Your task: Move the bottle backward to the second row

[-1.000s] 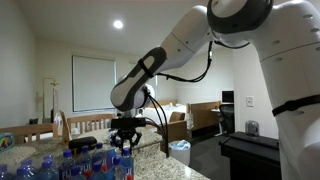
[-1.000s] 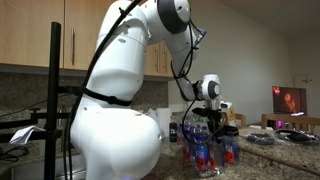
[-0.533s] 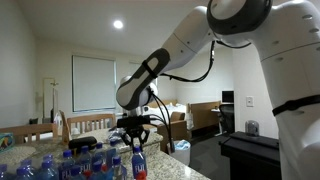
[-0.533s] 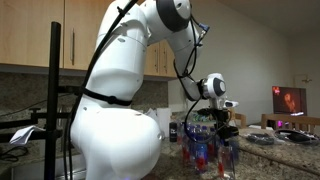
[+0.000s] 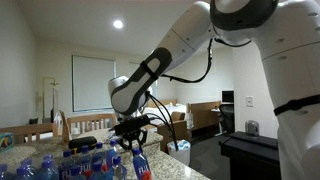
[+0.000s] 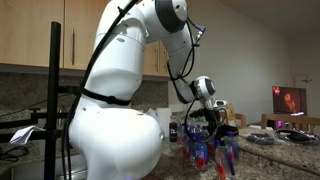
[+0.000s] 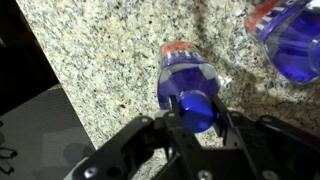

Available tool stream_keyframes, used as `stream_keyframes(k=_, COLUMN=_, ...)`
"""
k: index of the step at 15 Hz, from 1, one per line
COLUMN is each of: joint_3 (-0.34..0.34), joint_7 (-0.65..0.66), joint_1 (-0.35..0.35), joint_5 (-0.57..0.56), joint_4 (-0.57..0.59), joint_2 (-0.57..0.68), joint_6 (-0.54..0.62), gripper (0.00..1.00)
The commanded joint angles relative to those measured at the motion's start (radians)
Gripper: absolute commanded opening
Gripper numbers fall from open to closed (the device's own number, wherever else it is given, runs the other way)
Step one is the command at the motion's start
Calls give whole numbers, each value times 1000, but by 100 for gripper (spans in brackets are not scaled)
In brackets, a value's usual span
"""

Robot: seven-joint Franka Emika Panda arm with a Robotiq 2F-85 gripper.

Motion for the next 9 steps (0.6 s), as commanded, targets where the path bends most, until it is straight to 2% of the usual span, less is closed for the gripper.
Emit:
stream_keyframes(k=1, joint_3=6, joint_7=-116, joint_1=-38, joint_5=12, joint_4=-139, joint_2=-80, joint_6=163, gripper=10)
stream_keyframes(k=5, joint_3=4, joint_7=-291, joint_1=-72, joint_5=67, joint_4=-226, joint_2=-119, joint_6=307, gripper=10)
stream_keyframes(k=9, joint_3=15, joint_7=-390, joint_1=-78, joint_5=163, joint_4=-236, joint_2=-116, joint_6=372, gripper=10)
